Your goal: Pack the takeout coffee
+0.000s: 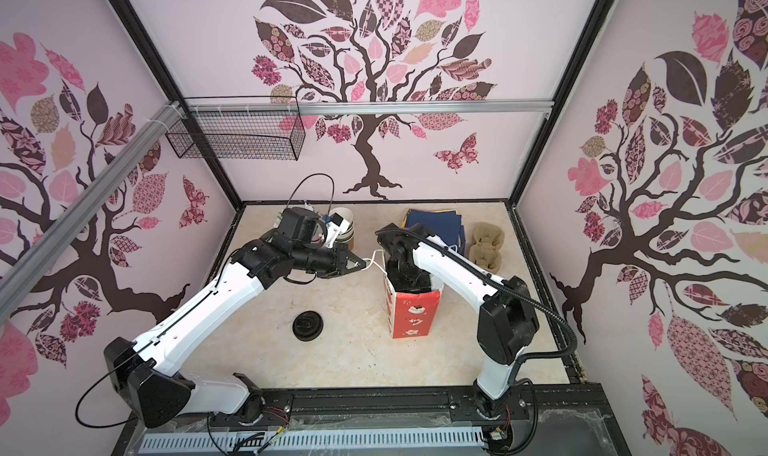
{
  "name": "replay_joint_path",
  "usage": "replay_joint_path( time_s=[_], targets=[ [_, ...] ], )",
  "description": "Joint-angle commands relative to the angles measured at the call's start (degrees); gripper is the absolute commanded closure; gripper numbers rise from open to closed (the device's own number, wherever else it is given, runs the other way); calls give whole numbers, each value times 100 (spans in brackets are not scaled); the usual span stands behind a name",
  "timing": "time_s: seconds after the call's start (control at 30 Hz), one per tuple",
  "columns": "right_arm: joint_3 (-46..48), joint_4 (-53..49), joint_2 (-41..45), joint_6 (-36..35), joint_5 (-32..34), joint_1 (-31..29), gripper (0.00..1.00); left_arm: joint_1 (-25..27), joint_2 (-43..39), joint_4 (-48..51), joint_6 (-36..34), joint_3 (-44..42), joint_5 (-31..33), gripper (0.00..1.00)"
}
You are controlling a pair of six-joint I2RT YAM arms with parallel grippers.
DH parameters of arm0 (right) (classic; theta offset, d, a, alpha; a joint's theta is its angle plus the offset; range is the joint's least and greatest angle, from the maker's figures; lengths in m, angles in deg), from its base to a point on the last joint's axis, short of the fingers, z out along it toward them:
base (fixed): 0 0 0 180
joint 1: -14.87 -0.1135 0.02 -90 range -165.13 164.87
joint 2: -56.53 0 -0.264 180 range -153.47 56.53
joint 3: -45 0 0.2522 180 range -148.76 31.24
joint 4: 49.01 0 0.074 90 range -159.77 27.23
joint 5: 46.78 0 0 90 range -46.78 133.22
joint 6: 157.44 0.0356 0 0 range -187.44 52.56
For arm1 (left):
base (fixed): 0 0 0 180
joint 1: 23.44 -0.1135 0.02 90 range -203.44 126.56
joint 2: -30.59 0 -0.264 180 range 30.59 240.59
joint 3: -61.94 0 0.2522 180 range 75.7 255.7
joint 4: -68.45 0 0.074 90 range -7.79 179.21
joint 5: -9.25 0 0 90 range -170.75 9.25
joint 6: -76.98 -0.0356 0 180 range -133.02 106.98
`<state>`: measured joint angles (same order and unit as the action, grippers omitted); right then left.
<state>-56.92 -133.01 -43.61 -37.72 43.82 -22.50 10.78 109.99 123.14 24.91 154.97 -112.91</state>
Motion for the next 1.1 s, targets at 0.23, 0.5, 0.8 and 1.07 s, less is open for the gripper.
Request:
replay_joint_path(
  time_s=[0.23,0.5,0.8,1.07],
  targets=[
    [628,500,-462,98,-34,32,33,-15,21,38,-91,5,22,100],
    [838,717,-609,71,-33,31,33,-17,23,35,-102,9,17,100],
    [1015,863,-718,45,-51,28,33,-29,26,16,-110,-8,18,100],
    [1059,855,-709,26,-51,33,29,-38,45,-11,-93,0,29,100]
  ],
)
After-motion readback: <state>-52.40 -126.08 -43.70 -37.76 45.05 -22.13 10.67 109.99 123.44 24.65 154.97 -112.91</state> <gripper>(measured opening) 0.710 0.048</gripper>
